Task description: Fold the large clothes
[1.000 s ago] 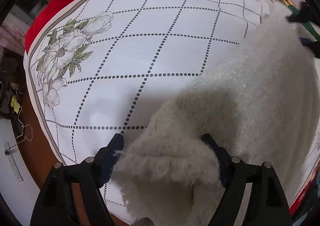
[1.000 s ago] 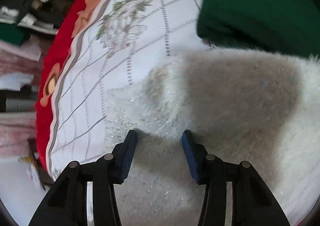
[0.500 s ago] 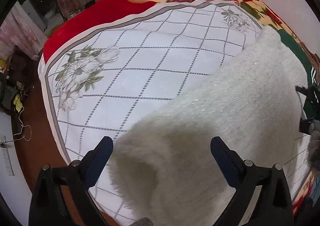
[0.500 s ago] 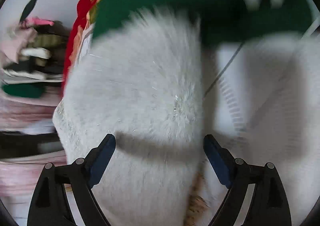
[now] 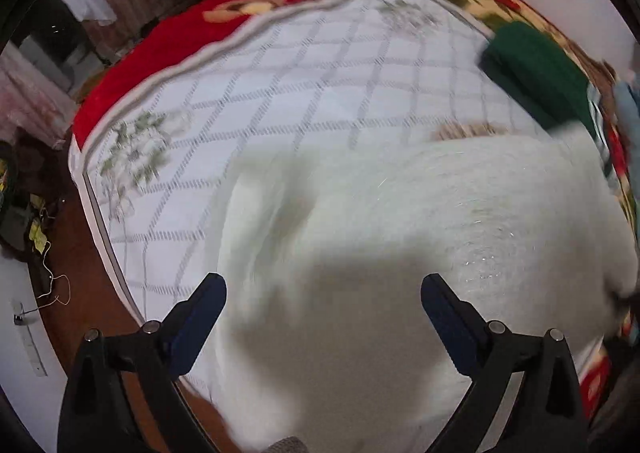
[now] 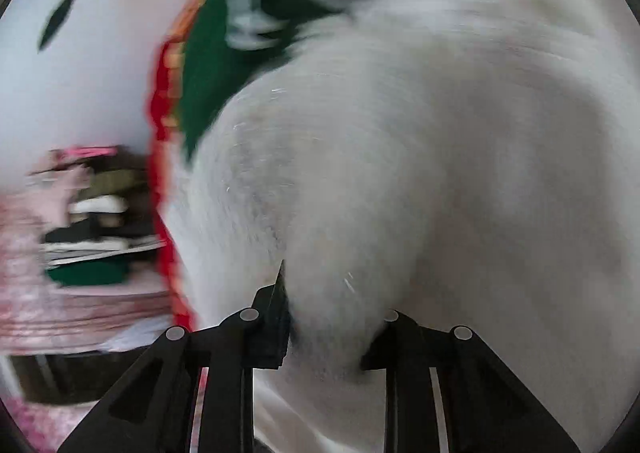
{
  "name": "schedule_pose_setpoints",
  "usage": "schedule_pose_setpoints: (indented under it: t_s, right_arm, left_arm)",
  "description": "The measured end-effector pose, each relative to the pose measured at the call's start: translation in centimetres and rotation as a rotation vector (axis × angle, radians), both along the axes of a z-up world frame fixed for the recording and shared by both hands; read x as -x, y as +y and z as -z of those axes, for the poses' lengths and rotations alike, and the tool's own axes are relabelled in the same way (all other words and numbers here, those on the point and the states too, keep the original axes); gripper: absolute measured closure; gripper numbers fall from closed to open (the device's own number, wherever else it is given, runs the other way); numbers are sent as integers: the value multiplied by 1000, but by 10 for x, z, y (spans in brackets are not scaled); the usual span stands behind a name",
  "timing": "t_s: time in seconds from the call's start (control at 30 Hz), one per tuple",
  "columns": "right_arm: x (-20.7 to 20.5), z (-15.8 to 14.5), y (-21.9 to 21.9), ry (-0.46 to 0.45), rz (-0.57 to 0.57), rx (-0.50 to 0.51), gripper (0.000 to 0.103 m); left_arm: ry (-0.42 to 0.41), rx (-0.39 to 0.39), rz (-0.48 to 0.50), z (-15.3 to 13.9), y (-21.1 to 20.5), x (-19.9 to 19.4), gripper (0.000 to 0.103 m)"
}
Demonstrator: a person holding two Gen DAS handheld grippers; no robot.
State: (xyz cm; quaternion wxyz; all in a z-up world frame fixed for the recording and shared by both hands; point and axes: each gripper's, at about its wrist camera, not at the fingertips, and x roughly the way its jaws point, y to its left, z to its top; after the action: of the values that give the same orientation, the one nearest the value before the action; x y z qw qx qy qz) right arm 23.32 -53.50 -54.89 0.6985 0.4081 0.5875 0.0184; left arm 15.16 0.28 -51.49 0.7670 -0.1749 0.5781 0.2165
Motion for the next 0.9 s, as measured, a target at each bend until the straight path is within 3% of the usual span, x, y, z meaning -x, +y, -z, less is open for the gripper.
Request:
schedule_pose_setpoints:
  t_s: [0.13, 0.2, 0.3, 0.47, 0.57, 0.7, 0.77, 0.83, 0.9]
  right_arm:
    - [99, 8, -52, 246, -36, 91, 69]
    - [120, 13, -63, 316, -64, 136, 63]
    - [137, 0, -75, 321, -131, 199, 62]
    - [143, -57, -73, 282, -221, 360, 62]
    - [134, -90, -60, 219, -262, 446, 62]
    - [81, -90, 4, 145, -396, 355, 62]
    - [43, -72, 44, 136, -454, 321, 62]
    - [17, -48, 73, 160, -496, 302, 62]
    - [-2, -16, 100, 236, -541, 286, 63]
  left_arm:
    - [84, 41, 48, 14, -34, 22, 3]
    - [130, 69, 65, 23, -49, 29, 3]
    - [129, 79, 86, 21, -65, 23, 3]
    - [49, 14, 131, 10, -72, -21, 3]
    - [58, -96, 125, 26, -57, -60, 3]
    - [202, -242, 39, 74, -10, -91, 3]
    - [237, -206, -11, 93, 14, -85, 0]
    - [205, -133, -57, 96, 26, -75, 0]
    - [210, -155, -61, 93, 25, -68, 0]
